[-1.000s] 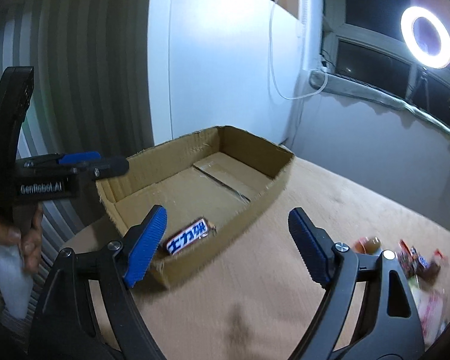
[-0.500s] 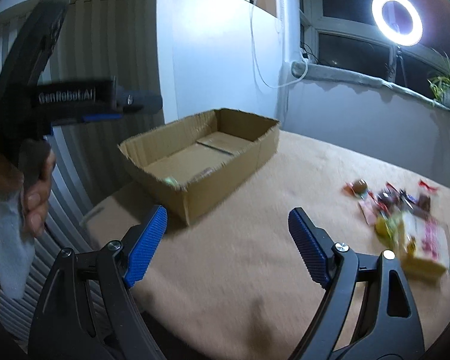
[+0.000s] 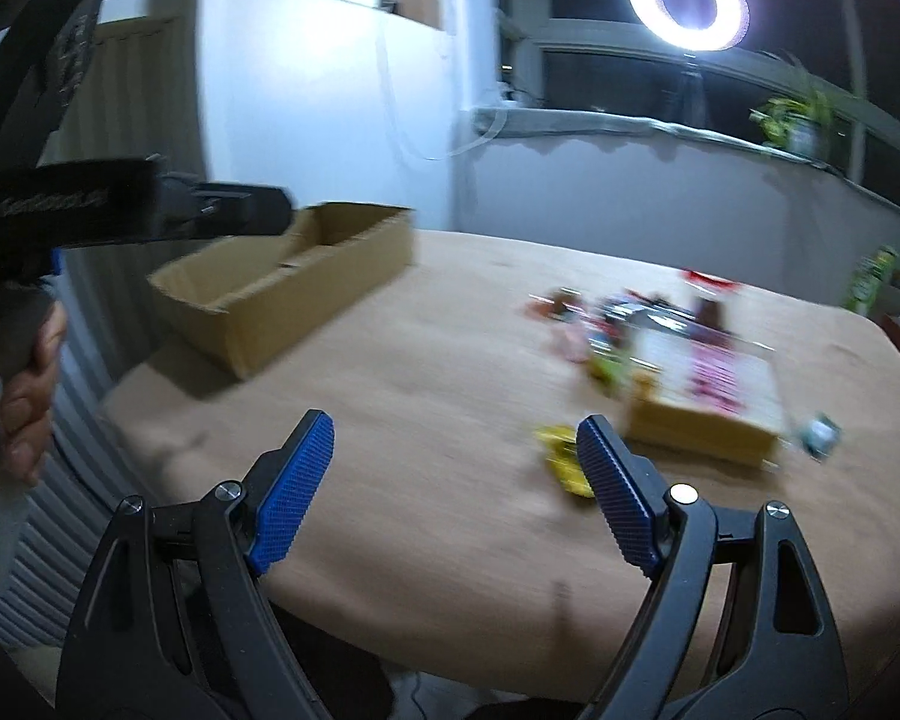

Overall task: Organize snacks
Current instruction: 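Grasp the yellow candy with the left tool while the right tool grasps the green candy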

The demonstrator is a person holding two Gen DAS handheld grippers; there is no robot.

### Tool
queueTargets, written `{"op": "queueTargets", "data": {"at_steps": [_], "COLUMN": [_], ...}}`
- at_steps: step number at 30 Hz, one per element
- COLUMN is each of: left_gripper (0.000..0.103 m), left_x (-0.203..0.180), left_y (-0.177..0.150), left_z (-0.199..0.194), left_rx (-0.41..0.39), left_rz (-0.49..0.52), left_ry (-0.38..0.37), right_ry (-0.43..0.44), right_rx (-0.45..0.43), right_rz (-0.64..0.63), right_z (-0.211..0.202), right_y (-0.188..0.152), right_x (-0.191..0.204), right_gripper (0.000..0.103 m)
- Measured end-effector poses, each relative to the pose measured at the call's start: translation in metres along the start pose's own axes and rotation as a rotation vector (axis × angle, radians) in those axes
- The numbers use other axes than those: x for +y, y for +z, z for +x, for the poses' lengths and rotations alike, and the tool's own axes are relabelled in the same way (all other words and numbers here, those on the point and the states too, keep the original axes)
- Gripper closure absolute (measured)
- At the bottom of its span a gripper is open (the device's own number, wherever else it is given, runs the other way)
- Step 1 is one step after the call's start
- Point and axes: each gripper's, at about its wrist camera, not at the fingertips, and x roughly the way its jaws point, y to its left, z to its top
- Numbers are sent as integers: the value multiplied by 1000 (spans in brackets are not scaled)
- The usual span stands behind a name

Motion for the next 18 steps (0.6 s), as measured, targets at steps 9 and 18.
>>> {"op": "queueTargets", "data": {"at_steps": [9,18], "left_gripper": [26,26], "left_x": [-75,-116], "left_y": [-25,-52], "left_z": [48,95], "left_rx": [127,208], "left_rz": [103,190], "left_ry": [-108,-112], "right_ry": [-193,-305], "right_rx": [42,120], "right_rz": [131,292], "right_z": [-21,-24], "right_y": [-30,-45], "right_x": [-106,-198], "right_gripper": [17,17]}}
